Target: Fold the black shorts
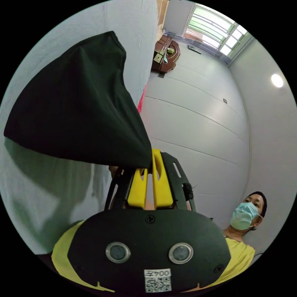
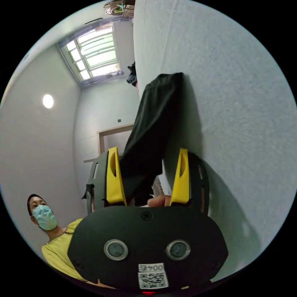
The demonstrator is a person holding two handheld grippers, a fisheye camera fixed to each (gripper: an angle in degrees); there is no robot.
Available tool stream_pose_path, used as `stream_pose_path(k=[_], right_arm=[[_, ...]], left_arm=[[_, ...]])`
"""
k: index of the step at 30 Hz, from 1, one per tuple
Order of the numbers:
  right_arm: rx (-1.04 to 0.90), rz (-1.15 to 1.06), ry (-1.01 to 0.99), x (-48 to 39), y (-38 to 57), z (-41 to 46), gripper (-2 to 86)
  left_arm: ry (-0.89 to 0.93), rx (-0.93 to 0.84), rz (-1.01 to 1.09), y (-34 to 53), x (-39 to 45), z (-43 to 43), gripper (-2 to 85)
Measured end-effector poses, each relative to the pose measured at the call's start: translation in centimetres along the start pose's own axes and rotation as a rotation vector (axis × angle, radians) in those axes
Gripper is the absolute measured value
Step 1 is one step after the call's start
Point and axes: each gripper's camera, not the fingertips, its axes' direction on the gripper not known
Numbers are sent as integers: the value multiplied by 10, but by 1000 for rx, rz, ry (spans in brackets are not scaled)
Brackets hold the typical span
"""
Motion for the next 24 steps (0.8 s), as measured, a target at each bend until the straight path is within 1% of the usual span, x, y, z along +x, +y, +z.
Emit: stream_pose_path(k=[3,5,7,8,11,14,18,22,24], right_arm=[[29,27,-86,51,-3,32,232],[44,46,-75,92,2,55,150],[22,6,-75,117,10,75,96],[5,-29,-133,132,19,88,80],[-49,-142,-228,153,49,127,72],[-148,-291,-208,157,91,174,68],[-249,-405,-196,170,149,241,67],[-347,-455,-186,215,213,349,68],[-373,-474,-173,242,240,405,68]], left_arm=[[-5,-4,7,47,14,-21,43],[-15,0,15,76,22,-34,43],[-42,25,36,105,31,-50,42],[-50,59,56,126,38,-63,42],[-89,162,141,180,64,-100,41],[-121,200,259,236,98,-139,41],[-75,227,382,312,136,-198,41],[-17,286,408,376,151,-260,41],[4,332,410,419,157,-310,41]])
